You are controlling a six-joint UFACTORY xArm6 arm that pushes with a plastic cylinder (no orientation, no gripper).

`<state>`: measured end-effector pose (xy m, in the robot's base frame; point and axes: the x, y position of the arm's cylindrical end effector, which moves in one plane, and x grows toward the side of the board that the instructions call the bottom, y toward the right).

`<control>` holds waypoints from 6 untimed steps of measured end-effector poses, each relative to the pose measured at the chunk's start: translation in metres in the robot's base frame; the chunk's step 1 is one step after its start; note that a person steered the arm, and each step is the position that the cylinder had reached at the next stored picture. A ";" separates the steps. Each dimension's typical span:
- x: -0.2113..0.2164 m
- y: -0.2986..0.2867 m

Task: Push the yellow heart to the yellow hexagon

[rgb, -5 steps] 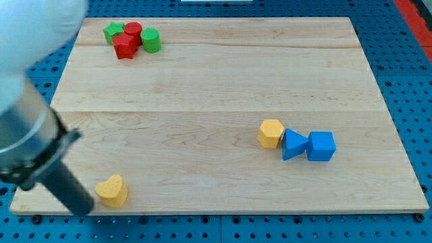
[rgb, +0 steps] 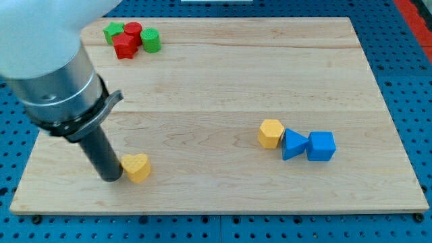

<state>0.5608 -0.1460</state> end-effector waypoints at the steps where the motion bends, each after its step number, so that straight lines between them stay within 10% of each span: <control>1: -0.002 0.045; 6: -0.030 0.134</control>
